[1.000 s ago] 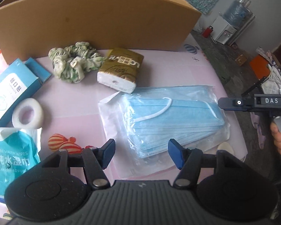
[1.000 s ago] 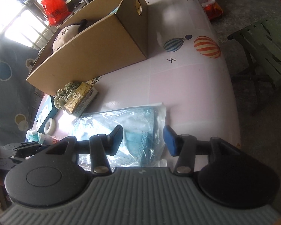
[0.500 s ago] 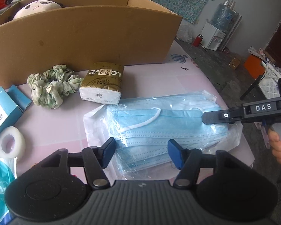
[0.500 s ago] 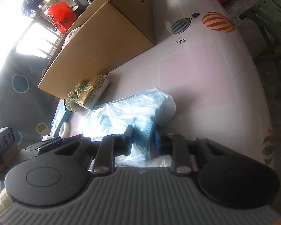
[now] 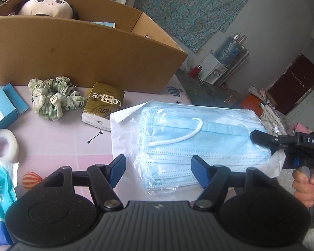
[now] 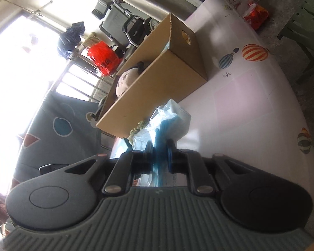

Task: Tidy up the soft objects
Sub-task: 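Grasp the face-mask pack with the right tool while the left tool grasps it too, then carry the face-mask pack with both tools into the box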

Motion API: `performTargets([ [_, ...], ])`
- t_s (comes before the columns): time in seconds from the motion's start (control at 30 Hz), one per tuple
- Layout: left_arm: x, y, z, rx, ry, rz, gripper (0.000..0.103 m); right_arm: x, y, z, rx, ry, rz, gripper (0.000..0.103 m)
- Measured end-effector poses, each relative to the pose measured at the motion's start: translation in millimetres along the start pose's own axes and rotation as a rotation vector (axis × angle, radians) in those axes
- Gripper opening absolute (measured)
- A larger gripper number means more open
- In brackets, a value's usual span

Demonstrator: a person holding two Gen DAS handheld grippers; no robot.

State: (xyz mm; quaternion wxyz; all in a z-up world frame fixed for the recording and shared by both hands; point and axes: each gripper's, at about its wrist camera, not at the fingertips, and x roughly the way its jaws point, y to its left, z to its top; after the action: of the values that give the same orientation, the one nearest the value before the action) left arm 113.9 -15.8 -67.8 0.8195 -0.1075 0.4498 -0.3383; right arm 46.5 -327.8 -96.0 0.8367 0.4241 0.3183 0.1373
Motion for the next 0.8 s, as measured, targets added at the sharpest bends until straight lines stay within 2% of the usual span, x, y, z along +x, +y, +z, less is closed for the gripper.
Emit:
performTargets([
  [0.17, -5.1, 2.5, 9.0, -0.041, -0.040, -0.041, 0.078, -19.8, 7.7, 0.7, 0.007, -0.043, 0.069, 0.011],
  [0.23, -8.3, 8.6, 10.7, -0.090, -0.055, -0.090, 0.078, -25.1, 12.5, 2.6, 0.007, -0.049, 0.106, 0.011],
  [0.3, -7.6, 14.8, 14.5, -0.146, -0.054, -0.182, 0.069, -27.4, 17.4, 4.0, 0.000, -0.058, 0.129, 0.011],
  [0.33, -8.4, 16.9, 15.6, -0.171, -0.054, -0.200, 0.054, -28.1, 20.7, 6.1, -0.010, -0.055, 0.135, 0.011],
  [0.37, -10.6, 18.0, 16.7, -0.186, -0.062, -0.200, 0.032, -28.3, 22.8, 7.6, -0.013, -0.064, 0.132, 0.011],
  [0.4, -13.6, 19.3, 19.1, -0.189, -0.082, -0.199, 0.019, -28.2, 25.6, 10.6, -0.023, -0.069, 0.130, 0.011],
  [0.43, -16.9, 20.7, 21.5, -0.193, -0.095, -0.192, 0.017, -27.5, 28.7, 13.6, -0.037, -0.073, 0.121, 0.011],
  [0.5, -27.1, 24.7, 30.6, -0.206, -0.127, -0.190, 0.016, -22.2, 37.6, 21.7, -0.072, -0.078, 0.118, 0.011],
  [0.63, -56.5, 27.6, 57.8, -0.170, -0.213, -0.151, 0.015, -0.5, 65.4, 48.1, -0.140, -0.088, 0.178, 0.011],
  [0.8, -79.2, 31.7, 115.2, -0.070, -0.270, -0.001, 0.014, 51.6, 109.9, 97.7, -0.292, -0.074, 0.150, 0.011],
])
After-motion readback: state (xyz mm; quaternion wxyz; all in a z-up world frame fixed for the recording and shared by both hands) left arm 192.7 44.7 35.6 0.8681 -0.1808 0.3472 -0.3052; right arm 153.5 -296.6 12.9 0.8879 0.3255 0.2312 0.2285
